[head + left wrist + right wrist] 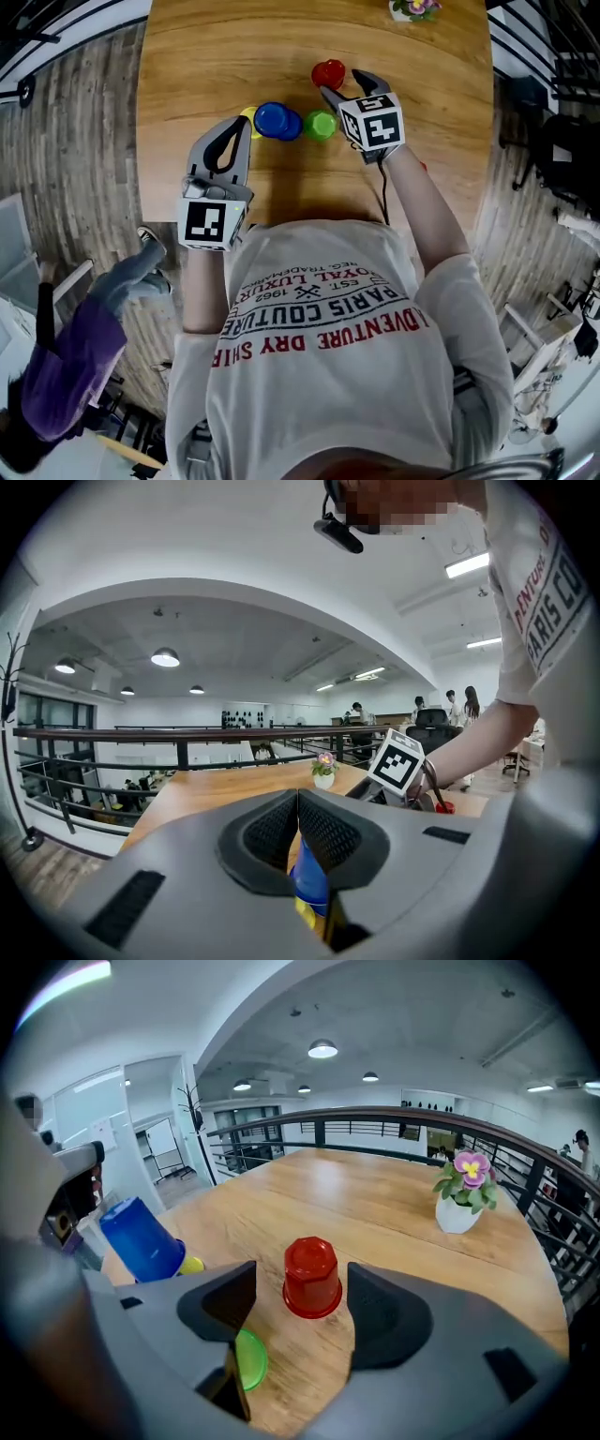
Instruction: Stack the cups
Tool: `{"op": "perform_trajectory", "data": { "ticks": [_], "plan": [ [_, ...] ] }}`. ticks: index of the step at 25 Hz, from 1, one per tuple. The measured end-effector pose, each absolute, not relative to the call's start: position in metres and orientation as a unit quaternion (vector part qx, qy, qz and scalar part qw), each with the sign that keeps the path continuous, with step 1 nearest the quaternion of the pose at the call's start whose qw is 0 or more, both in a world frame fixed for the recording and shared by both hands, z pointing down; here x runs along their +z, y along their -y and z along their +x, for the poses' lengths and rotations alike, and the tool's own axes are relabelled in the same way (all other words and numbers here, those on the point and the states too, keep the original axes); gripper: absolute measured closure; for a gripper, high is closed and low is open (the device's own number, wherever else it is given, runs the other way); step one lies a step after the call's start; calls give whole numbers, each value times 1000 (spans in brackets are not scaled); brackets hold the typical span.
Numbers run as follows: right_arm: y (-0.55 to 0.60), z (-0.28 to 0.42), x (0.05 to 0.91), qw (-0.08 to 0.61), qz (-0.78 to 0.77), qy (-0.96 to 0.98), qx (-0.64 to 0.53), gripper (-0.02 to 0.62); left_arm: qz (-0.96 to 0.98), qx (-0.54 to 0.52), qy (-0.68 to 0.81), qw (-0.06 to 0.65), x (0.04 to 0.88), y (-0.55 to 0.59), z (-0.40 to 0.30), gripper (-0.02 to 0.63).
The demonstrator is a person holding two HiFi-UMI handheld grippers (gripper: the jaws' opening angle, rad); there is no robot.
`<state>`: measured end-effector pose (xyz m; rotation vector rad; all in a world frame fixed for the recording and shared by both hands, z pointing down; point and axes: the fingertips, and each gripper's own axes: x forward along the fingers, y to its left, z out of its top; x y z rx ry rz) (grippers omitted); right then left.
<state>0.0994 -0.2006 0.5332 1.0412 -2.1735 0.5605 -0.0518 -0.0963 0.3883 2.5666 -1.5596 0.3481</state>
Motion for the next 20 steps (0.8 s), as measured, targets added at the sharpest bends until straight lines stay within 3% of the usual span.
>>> {"op": "perform_trajectory", "data": {
  "ticks": [9, 12, 20],
  "plan": [
    [222, 93, 558, 346, 376, 833, 213, 290, 834, 128, 533, 64, 396, 102, -45, 589],
    [222, 92, 562, 347, 372, 834, 216, 351, 834, 129, 533, 62, 397, 101, -45, 589],
    [212, 101, 537, 337, 392, 832, 200, 353, 852, 135, 504, 52, 391, 96, -43, 589]
  ]
}}
